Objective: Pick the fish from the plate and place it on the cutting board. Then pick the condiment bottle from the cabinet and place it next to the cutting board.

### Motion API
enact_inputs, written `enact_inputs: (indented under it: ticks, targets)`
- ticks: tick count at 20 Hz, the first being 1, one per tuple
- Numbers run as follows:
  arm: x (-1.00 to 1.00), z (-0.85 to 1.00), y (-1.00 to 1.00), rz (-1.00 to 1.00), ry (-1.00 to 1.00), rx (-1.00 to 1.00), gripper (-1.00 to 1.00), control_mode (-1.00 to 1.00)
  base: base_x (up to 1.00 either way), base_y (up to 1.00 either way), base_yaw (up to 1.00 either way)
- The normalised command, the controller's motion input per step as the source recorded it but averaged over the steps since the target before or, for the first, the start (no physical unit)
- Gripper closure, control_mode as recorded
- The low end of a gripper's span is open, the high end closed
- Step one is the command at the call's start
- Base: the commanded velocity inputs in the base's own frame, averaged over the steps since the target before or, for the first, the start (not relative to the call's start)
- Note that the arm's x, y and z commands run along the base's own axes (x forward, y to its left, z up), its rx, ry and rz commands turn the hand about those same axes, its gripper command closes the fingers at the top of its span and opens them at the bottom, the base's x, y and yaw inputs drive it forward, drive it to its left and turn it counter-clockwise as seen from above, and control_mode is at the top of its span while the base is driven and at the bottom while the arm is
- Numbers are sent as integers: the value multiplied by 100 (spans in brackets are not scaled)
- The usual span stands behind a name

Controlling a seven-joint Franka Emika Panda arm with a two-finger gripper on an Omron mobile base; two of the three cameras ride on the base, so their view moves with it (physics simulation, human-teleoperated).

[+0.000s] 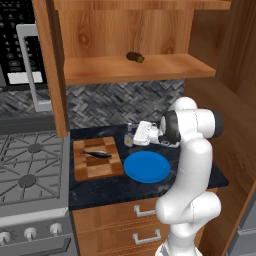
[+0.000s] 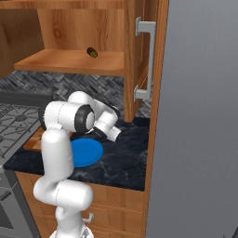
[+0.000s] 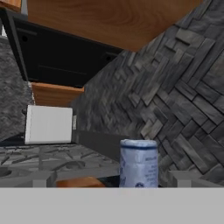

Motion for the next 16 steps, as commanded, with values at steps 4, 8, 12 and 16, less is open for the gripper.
enact_inputs:
  ticks: [4, 8, 12, 16]
  targets:
    - [-4, 3, -17, 0, 0, 0, -100, -100, 0, 0, 0]
    - [-23, 11, -3, 0, 0, 0, -100, -100, 0, 0, 0]
    - [-39, 22, 0, 0, -2, 0, -100, -100, 0, 0, 0]
    - [-37, 28, 0, 0, -6, 0, -100, -100, 0, 0, 0]
